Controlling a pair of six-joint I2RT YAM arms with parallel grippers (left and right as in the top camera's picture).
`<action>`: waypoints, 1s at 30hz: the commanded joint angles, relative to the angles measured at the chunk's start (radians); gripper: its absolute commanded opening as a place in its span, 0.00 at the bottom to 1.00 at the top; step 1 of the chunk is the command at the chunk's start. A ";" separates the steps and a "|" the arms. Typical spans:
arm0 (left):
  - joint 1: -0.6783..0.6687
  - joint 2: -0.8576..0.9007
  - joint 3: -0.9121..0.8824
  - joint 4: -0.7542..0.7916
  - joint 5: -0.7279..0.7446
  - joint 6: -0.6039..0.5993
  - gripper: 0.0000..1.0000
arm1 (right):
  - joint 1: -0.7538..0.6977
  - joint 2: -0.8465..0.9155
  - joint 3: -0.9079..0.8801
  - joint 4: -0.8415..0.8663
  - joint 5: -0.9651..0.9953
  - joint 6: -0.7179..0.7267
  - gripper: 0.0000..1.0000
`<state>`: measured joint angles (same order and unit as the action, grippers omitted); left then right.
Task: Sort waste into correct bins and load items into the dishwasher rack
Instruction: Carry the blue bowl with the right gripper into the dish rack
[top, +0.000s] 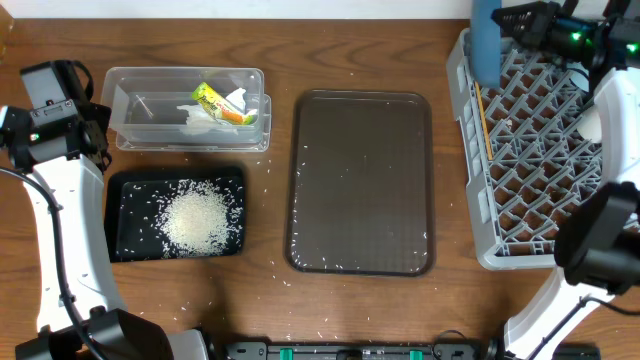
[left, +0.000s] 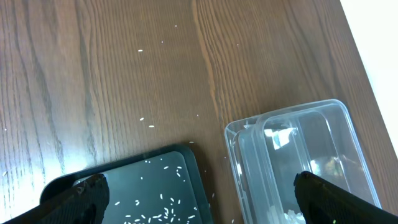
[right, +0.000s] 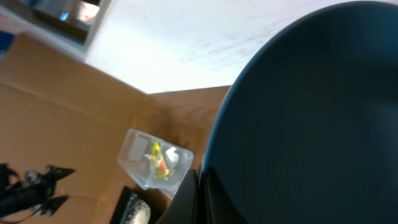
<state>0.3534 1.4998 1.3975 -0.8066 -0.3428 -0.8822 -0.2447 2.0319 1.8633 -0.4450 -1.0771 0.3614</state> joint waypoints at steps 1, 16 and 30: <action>0.003 0.003 0.009 -0.004 -0.006 0.010 0.98 | -0.024 0.053 0.002 0.064 -0.160 0.083 0.01; 0.003 0.003 0.009 -0.004 -0.006 0.010 0.97 | -0.091 0.091 0.002 0.119 -0.151 0.304 0.01; 0.003 0.003 0.009 -0.004 -0.006 0.010 0.98 | -0.100 0.091 0.002 0.347 -0.294 0.620 0.01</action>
<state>0.3534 1.5002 1.3975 -0.8066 -0.3428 -0.8825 -0.3504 2.1181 1.8622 -0.1463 -1.2854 0.8398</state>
